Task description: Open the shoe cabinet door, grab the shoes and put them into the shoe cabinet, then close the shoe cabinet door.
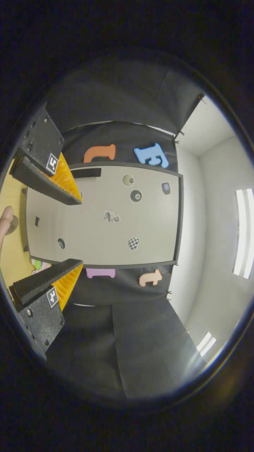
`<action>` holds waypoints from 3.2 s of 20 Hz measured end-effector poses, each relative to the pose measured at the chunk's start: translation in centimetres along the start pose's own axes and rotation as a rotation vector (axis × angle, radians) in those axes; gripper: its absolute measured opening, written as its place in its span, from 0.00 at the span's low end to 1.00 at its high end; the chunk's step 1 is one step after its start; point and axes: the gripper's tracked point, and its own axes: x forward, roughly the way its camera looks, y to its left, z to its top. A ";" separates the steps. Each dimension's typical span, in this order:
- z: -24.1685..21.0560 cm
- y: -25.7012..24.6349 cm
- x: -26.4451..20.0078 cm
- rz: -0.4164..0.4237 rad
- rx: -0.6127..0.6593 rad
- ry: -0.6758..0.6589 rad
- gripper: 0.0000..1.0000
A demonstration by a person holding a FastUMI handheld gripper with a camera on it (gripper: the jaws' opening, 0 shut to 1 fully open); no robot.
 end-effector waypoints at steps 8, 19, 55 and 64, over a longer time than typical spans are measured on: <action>0.8 0.3 -0.2 -0.009 -0.009 -0.025 1.00; -2.7 2.5 5.3 0.015 -0.009 0.079 1.00; -7.6 18.3 15.7 0.347 0.028 0.225 0.30; -6.8 16.3 11.1 0.436 0.013 0.222 0.30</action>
